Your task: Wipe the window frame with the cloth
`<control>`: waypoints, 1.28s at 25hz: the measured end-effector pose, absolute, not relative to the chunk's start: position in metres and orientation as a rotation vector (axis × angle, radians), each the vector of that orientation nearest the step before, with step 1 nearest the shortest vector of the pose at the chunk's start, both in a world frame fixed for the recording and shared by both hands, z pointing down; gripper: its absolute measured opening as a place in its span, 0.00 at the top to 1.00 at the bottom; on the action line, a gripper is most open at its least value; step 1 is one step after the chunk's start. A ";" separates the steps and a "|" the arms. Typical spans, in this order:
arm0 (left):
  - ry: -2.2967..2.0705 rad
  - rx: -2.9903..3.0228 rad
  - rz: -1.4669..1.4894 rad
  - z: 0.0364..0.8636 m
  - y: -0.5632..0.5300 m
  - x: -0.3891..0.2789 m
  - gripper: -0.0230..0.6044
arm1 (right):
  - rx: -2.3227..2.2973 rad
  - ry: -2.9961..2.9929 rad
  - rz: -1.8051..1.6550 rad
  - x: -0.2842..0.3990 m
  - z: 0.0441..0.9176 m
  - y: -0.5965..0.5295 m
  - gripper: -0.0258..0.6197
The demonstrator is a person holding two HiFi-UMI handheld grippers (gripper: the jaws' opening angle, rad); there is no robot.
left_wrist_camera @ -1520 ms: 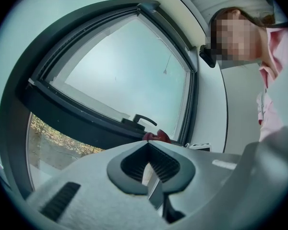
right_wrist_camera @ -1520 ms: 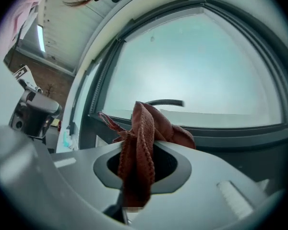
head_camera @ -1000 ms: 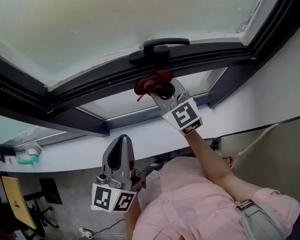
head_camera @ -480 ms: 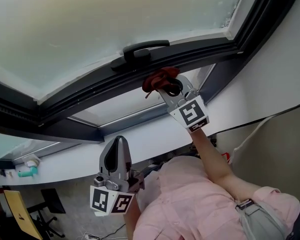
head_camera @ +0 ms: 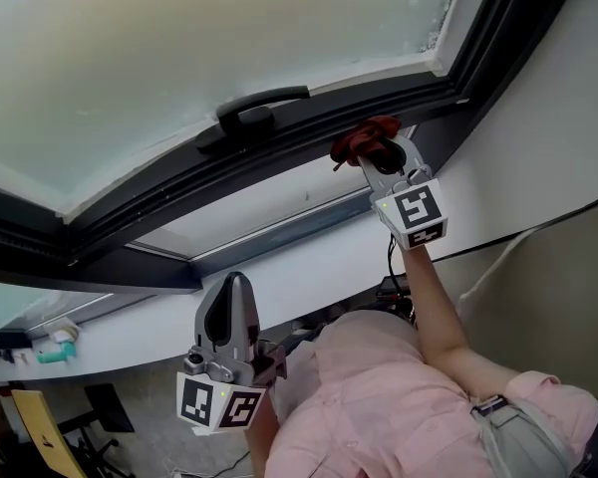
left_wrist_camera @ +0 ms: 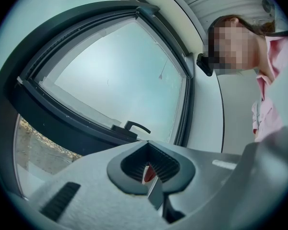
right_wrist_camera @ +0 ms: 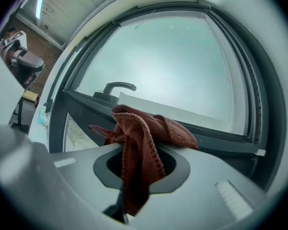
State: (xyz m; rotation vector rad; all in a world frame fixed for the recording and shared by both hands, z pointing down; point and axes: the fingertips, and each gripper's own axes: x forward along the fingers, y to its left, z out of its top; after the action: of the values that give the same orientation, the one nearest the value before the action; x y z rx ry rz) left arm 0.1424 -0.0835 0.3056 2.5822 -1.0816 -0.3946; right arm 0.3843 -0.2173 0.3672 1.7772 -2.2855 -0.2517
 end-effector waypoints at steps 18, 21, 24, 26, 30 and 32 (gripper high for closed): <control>-1.053 2.595 -0.401 0.305 -0.085 0.164 0.97 | 1.784 -2.293 -0.246 0.417 0.368 -0.223 0.82; -1.066 2.572 -0.386 0.309 -0.078 0.160 0.97 | 1.701 -2.341 -0.129 0.418 0.372 -0.216 0.83; -1.098 2.555 -0.380 0.312 -0.076 0.151 0.97 | 1.677 -2.418 -0.032 0.419 0.371 -0.206 0.83; -1.116 2.543 -0.375 0.315 -0.075 0.144 0.97 | 1.679 -2.483 0.024 0.416 0.367 -0.193 0.83; -1.116 2.530 -0.367 0.318 -0.071 0.138 0.97 | 1.658 -2.720 0.184 0.398 0.352 -0.161 0.83; -1.110 2.531 -0.364 0.319 -0.068 0.135 0.97 | 1.606 -2.832 0.264 0.384 0.345 -0.146 0.84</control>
State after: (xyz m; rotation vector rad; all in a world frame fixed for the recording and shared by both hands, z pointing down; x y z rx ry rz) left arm 0.1351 -0.0676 0.3194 2.5308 -1.1101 -0.3641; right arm 0.3837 -0.1459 0.3453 1.6055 -2.8321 0.2643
